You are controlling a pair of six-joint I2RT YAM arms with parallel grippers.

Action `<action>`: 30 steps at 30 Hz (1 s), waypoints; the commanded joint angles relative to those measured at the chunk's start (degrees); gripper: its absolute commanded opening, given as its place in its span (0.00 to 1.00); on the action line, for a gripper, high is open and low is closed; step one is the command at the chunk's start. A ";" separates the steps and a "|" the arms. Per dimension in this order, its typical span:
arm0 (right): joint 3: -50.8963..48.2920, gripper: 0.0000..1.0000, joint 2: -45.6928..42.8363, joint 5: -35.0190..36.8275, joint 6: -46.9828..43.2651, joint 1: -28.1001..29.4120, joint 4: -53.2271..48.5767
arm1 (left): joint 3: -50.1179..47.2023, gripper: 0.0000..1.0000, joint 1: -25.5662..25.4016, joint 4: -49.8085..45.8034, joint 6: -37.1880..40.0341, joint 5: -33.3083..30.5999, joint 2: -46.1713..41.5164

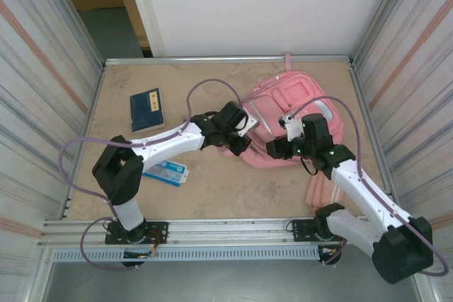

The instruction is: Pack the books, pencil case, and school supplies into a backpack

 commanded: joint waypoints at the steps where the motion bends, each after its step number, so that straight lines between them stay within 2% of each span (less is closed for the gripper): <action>1: 1.79 0.55 -1.72 5.85 -7.09 -0.23 -2.54 | -0.65 0.00 0.58 2.13 0.06 5.10 -4.21; 4: 3.31 0.56 -0.57 1.48 -11.55 -0.14 -5.01 | -2.36 0.00 0.63 5.40 0.22 6.79 -7.46; 6: 4.57 0.55 1.68 1.86 -10.27 -0.09 -6.73 | -3.57 0.00 0.71 7.89 2.43 8.50 -9.09; 11: 7.21 0.55 9.58 -2.21 -8.48 0.85 -11.39 | 1.11 0.00 0.90 2.52 3.36 9.96 -8.13; 14: 8.22 0.54 12.05 -3.81 -9.86 1.91 -10.96 | -0.42 0.00 0.89 5.22 2.79 11.19 -8.82; 17: 10.01 0.42 14.54 -2.87 -11.80 3.05 -11.47 | 0.89 0.00 0.82 4.23 2.13 12.15 -8.27; 19: 11.44 0.21 16.20 0.12 -13.23 3.88 -12.56 | 1.11 0.00 0.48 3.68 2.39 10.66 -8.37; 20: 12.29 0.07 16.91 2.00 -13.94 4.04 -13.33 | 1.03 0.00 0.45 3.60 2.79 9.92 -8.70; 21: 13.24 0.00 17.13 3.71 -14.35 4.08 -14.14 | 0.82 0.00 0.60 3.63 3.10 8.89 -9.06; 25: 14.05 0.00 14.19 4.98 -16.73 3.60 -15.26 | 0.34 0.00 2.31 3.28 1.95 3.83 -10.17; 30: 15.65 0.00 11.69 2.30 -20.94 0.28 -19.02 | -4.14 0.00 6.06 9.57 4.65 -1.07 -10.56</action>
